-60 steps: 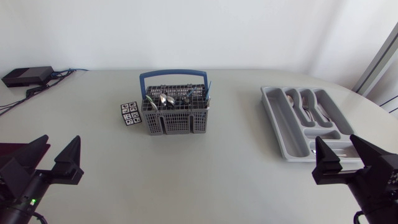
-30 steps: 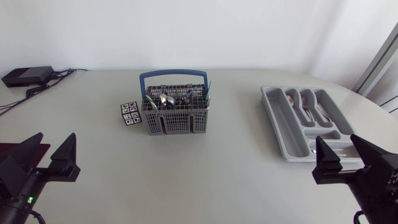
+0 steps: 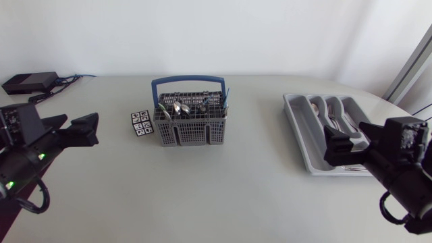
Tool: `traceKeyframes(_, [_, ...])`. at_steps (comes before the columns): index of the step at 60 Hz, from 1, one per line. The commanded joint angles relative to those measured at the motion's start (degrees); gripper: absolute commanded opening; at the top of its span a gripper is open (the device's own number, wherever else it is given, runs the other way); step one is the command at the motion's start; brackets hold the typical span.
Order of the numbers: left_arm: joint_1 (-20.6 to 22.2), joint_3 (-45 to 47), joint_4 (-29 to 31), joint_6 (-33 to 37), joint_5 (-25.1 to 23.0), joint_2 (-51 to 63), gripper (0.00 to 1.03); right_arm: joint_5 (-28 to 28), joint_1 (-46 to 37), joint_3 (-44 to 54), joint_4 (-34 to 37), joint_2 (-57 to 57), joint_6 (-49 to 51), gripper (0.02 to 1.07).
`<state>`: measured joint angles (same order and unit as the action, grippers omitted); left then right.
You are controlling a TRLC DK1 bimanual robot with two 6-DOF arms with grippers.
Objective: Transfer all utensils from the basket to the drawer tray.
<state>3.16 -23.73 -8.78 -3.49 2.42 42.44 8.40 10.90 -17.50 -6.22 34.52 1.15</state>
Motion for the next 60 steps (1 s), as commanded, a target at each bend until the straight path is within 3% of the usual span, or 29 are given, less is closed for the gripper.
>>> traceKeyframes(1, [1.94, -4.93, 0.34, -1.88, 0.92, 8.37, 0.96, 1.44, 2.82, -4.83, 0.59, 7.23, -2.55, 1.02])
traceKeyframes(6, [2.03, -8.97, 2.01, -0.29, 1.19, 14.08, 0.96, 1.97, 4.75, -7.46, 0.77, 11.71, -3.34, 1.02])
traceKeyframes(12, [2.12, -16.7, 6.4, 1.73, 2.33, 23.48, 0.96, 6.89, 10.2, -12.21, 4.37, 17.24, -1.67, 1.02])
traceKeyframes(17, [2.29, -24.97, 12.99, 10.08, 1.01, 32.1, 0.94, 7.15, 11.87, -15.9, 9.03, 20.85, -0.8, 1.02])
traceKeyframes(22, [2.38, -30.24, 15.81, 10.69, 0.75, 38.07, 0.94, 5.92, 13.63, -17.75, 11.32, 23.05, 0.87, 1.02])
traceKeyframes(28, [4.75, -34.11, 15.1, 10.43, 0.66, 42.73, 0.93, 1.62, 13.63, -18.1, 11.93, 23.92, 2.1, 1.02])
traceKeyframes(42, [9.5, -40.0, 11.94, 10.96, 0.66, 50.47, 0.91, -1.11, 13.89, -21.61, 12.9, 27.79, 2.02, 1.02])
traceKeyframes(50, [10.64, -41.58, 7.72, 11.04, 0.66, 53.45, 0.8, -6.56, 13.71, -23.72, 12.9, 30.52, 2.02, 1.02])
traceKeyframes(60, [12.57, -41.75, 3.5, 11.31, 3.56, 56.18, 0.66, -6.82, 14.15, -30.23, 12.99, 37.64, 2.1, 1.02])
